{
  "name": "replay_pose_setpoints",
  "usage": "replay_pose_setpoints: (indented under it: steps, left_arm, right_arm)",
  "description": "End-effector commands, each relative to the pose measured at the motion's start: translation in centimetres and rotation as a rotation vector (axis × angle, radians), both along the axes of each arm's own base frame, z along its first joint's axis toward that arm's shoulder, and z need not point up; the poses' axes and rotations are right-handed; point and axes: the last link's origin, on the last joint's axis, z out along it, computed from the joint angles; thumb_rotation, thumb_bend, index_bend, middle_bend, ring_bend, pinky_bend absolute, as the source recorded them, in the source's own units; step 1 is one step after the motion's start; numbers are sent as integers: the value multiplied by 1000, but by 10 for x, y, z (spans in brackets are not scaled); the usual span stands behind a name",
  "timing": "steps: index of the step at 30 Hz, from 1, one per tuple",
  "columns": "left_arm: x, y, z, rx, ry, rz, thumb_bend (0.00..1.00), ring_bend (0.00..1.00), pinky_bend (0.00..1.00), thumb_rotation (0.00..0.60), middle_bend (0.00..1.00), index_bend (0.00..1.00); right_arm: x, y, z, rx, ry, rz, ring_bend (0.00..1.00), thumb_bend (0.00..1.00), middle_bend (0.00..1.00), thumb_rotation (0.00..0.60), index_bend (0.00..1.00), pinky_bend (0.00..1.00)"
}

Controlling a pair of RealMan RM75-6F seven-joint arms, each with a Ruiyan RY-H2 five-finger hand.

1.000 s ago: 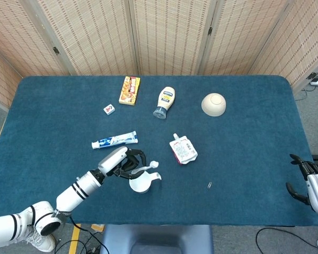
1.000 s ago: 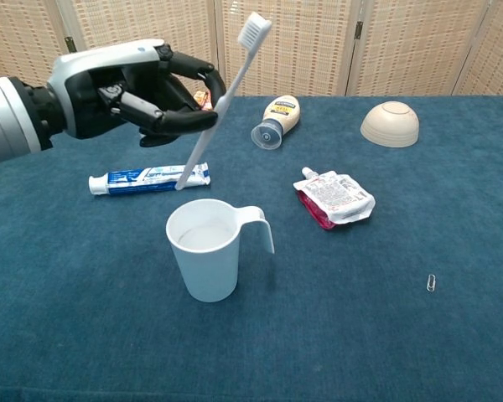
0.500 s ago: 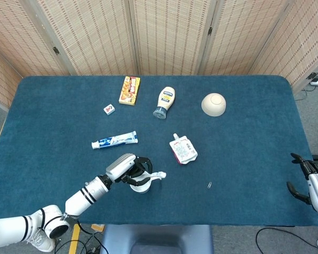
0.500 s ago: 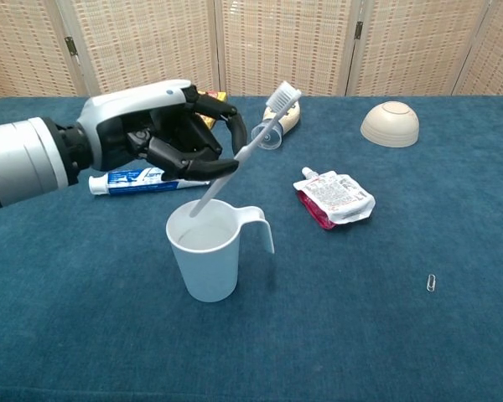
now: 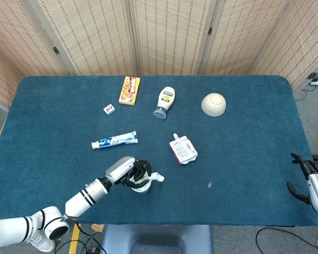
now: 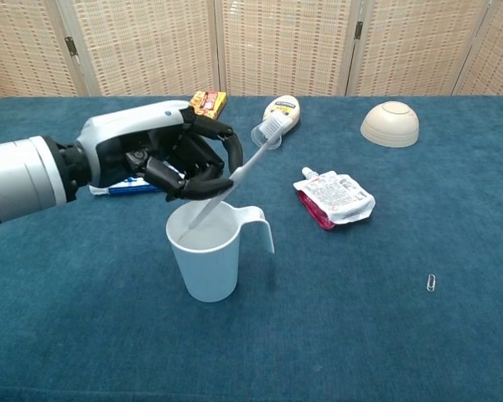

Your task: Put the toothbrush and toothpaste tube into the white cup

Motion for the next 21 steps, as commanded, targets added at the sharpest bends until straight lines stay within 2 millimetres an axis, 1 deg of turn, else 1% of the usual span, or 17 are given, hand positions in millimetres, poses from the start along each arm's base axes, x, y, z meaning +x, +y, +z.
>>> replay_pose_setpoints:
  steps: [1,2,4,6,10,14,16,18,20,21]
  left_arm:
    - [-2,-2,0,-17,13,-18,443,444,681,600,479,430]
    - [-2,-2,1,-16,13,-20,440,355,643,600,366,385]
    - [-3,-2,2,-11,7,-22,438,291,600,600,279,328]
    - [-4,-2,4,-12,-2,-19,438,263,575,600,244,298]
    - [-4,1,10,-19,-26,-6,437,249,556,600,221,274]
    - [-3,12,26,11,-82,32,437,249,555,600,221,276]
    - [-4,21,36,37,-110,67,437,251,555,600,221,287]
    - [-7,33,44,77,-116,107,437,258,555,600,229,322]
    - [-14,47,48,133,-70,135,437,271,555,600,249,371]
    - [-18,53,49,158,-40,144,437,279,555,600,262,379]
  right_arm:
    - [0,0,0,0,0,0,264,225,312,600,147,293]
    - [0,0,0,0,0,0,264,225,312,600,147,293]
    - [0,0,0,0,0,-1,264,226,312,600,147,293]
    - [-1,0,0,0,0,-2,264,225,312,600,147,293]
    - [0,0,0,-1,0,2,264,225,312,600,147,293]
    - [2,0,1,-2,0,6,264,225,312,600,147,293]
    - [2,1,1,-4,0,6,264,225,312,600,147,293]
    - [2,1,1,-5,-1,6,264,225,312,600,147,293]
    - [3,1,1,-4,-1,8,264,225,312,600,147,293]
    - [3,2,1,-4,-1,9,264,225,312,600,147,293]
